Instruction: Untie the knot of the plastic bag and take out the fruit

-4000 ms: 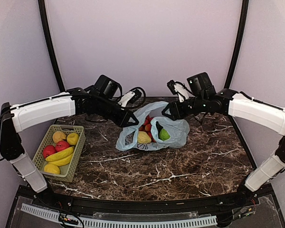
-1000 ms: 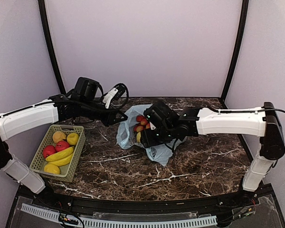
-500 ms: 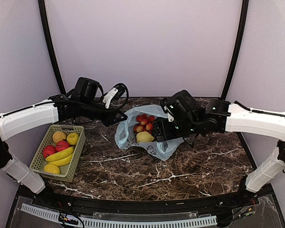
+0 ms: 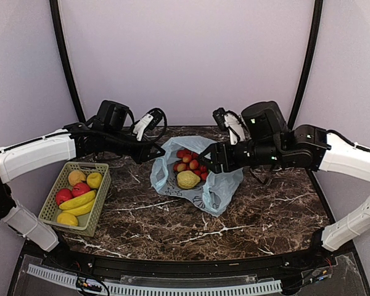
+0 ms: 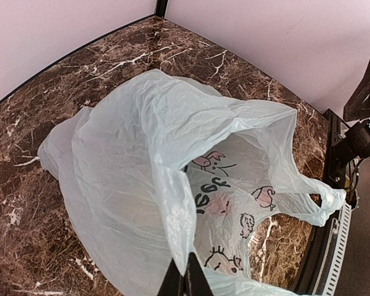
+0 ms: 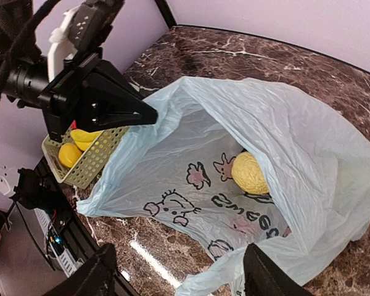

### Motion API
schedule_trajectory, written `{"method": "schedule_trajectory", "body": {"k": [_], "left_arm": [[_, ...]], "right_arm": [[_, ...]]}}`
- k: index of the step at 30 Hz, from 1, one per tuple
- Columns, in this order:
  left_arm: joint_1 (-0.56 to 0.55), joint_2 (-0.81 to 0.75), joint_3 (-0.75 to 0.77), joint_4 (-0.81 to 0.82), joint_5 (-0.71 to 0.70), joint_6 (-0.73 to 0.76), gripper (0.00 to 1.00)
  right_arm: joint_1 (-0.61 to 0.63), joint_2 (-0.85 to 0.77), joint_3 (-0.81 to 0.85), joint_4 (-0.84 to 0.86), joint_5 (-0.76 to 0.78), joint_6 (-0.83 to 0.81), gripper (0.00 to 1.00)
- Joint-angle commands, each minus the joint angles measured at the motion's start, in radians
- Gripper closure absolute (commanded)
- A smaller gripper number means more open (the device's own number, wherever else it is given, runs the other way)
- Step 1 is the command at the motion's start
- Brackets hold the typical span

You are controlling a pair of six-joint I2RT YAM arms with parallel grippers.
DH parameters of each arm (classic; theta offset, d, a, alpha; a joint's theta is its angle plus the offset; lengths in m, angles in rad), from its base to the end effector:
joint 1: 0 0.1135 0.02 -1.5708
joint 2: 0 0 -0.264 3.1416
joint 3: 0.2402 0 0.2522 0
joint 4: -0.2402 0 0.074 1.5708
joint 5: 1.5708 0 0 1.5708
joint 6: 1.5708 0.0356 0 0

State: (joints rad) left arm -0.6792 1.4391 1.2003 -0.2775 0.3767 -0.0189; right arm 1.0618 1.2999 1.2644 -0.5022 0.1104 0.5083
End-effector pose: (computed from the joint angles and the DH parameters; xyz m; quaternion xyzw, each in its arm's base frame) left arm 0.2491 -0.2179 0.3227 0.3643 0.7725 -0.3211 0.4091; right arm 0.1449 0.2515 0.3631 -0.2110 0.8426 0.3146 0.3827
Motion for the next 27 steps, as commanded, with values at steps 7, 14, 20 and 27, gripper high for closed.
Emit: {"method": "schedule_trajectory", "body": {"k": [7, 14, 20, 27], "left_arm": [[-0.005, -0.033, -0.016, 0.002, 0.011, 0.008, 0.99], [-0.005, -0.031, -0.015, -0.001, 0.017, 0.01, 0.99], [-0.006, -0.029, -0.015, 0.0, 0.024, 0.007, 0.99], [-0.006, -0.029, -0.015, 0.002, 0.035, 0.004, 0.99]], "right_arm": [[-0.006, 0.341, 0.129, 0.114, -0.033, 0.032, 0.45], [-0.06, 0.522, 0.176, 0.089, 0.124, 0.085, 0.47], [-0.104, 0.654, 0.239, 0.086, 0.168, 0.103, 0.37], [-0.128, 0.773, 0.336, 0.097, 0.167, 0.072, 0.18]]}}
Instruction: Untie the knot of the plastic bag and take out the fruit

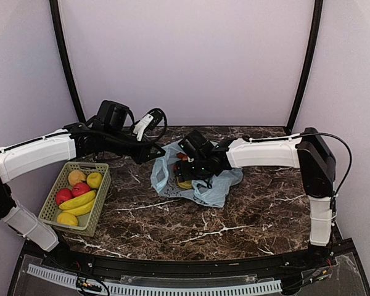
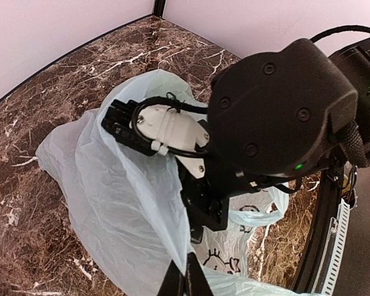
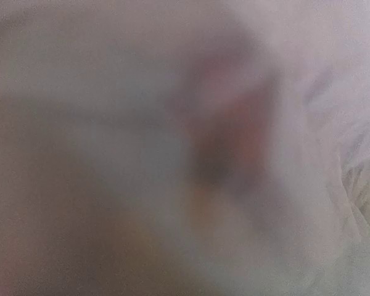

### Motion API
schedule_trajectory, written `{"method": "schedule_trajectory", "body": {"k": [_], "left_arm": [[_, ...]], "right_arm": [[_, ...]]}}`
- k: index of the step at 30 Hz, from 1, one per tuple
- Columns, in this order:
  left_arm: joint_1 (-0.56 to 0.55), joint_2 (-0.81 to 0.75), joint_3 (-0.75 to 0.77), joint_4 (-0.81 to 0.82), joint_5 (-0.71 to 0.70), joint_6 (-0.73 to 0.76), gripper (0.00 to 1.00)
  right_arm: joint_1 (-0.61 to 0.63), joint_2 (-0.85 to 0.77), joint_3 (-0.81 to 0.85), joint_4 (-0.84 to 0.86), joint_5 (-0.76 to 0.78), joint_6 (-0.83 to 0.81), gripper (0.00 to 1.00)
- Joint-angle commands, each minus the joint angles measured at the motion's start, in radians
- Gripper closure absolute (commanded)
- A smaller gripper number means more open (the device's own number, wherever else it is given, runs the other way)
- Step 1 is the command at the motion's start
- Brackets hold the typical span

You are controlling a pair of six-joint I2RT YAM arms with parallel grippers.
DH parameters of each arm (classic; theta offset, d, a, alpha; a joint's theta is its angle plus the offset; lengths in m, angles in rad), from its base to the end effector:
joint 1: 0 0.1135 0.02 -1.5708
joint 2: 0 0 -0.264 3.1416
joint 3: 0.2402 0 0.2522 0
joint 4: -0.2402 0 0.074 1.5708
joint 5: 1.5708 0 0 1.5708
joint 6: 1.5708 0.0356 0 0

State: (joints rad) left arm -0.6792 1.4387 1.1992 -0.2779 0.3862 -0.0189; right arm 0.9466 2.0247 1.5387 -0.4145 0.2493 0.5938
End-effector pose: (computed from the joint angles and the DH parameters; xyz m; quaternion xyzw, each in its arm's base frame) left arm 0.2487 -0.2180 0.3225 0.3663 0.7713 -0.3246 0.4069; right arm 0.2688 0.3582 0.2044 -0.1242 0.9297 0.1430 0.3160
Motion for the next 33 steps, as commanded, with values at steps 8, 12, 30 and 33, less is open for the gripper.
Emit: {"method": "schedule_trajectory", "body": {"k": [8, 12, 30, 33], "left_arm": [[-0.005, -0.034, -0.012, 0.002, 0.036, 0.001, 0.99], [-0.006, -0.039, -0.012, 0.005, 0.043, -0.002, 0.99], [-0.01, -0.045, -0.013, 0.01, 0.049, -0.006, 0.99], [-0.01, -0.045, -0.013, 0.008, 0.047, -0.004, 0.99]], "right_arm": [[-0.034, 0.128, 0.111, 0.001, 0.041, -0.003, 0.05], [-0.034, 0.146, 0.137, -0.023, 0.047, -0.006, 0.05], [-0.032, 0.205, 0.152, -0.05, -0.003, 0.006, 0.18], [-0.032, 0.195, 0.143, -0.05, 0.003, 0.002, 0.29]]}}
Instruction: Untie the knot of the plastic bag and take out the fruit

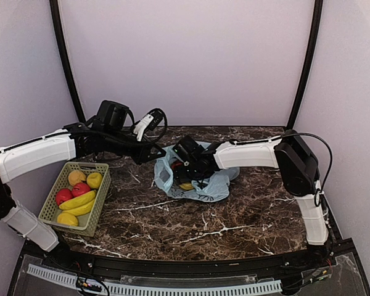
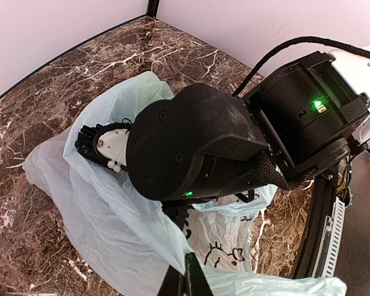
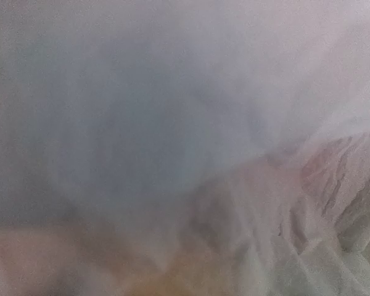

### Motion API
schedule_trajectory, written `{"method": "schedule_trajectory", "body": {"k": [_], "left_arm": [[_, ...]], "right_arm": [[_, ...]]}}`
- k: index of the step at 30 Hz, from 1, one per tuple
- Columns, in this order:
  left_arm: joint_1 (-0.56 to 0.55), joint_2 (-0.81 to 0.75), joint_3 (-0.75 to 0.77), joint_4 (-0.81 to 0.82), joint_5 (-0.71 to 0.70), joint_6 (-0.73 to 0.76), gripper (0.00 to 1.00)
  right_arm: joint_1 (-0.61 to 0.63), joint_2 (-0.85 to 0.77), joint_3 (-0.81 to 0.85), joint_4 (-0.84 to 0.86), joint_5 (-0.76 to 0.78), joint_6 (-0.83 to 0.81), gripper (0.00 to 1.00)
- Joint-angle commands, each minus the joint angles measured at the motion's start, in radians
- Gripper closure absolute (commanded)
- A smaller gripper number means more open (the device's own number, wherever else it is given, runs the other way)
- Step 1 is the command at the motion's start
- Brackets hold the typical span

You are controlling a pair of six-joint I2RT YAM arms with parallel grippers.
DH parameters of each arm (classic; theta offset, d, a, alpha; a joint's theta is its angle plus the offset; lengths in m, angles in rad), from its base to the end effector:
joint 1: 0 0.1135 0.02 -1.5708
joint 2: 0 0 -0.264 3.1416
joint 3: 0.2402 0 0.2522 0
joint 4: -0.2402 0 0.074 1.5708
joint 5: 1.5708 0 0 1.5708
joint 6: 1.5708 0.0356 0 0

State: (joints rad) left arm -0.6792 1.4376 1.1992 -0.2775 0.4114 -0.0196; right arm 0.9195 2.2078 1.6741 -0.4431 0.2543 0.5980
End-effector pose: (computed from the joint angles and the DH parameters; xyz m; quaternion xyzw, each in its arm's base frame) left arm 0.2477 -0.2183 0.3230 0.3712 0.7670 -0.3345 0.4025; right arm 0.2976 0.3756 0.1629 -0.1152 0.9422 0.1117 0.2941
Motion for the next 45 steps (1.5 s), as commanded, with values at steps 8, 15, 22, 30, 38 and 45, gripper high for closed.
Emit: {"method": "schedule_trajectory", "body": {"k": [8, 15, 22, 30, 38, 45], "left_arm": [[-0.01, -0.044, -0.013, 0.005, 0.018, -0.003, 0.99], [-0.01, -0.044, -0.01, -0.002, -0.005, 0.0, 0.99], [-0.01, -0.046, -0.011, -0.009, -0.041, -0.001, 0.99], [-0.025, -0.054, -0.03, 0.007, -0.046, 0.08, 0.82], [-0.035, -0.236, -0.1, 0.156, -0.086, -0.012, 0.24], [-0.145, -0.433, -0.216, 0.273, -0.121, -0.003, 0.24]], "right_arm": [[-0.005, -0.109, -0.069, 0.063, -0.047, -0.03, 0.5], [-0.002, -0.348, -0.23, 0.227, -0.166, -0.082, 0.53], [-0.002, -0.589, -0.459, 0.392, -0.351, -0.102, 0.53], [-0.002, -0.783, -0.601, 0.523, -0.459, -0.065, 0.51], [-0.002, -0.918, -0.641, 0.569, -0.485, -0.045, 0.5], [-0.004, -0.992, -0.623, 0.547, -0.593, -0.02, 0.5]]}}
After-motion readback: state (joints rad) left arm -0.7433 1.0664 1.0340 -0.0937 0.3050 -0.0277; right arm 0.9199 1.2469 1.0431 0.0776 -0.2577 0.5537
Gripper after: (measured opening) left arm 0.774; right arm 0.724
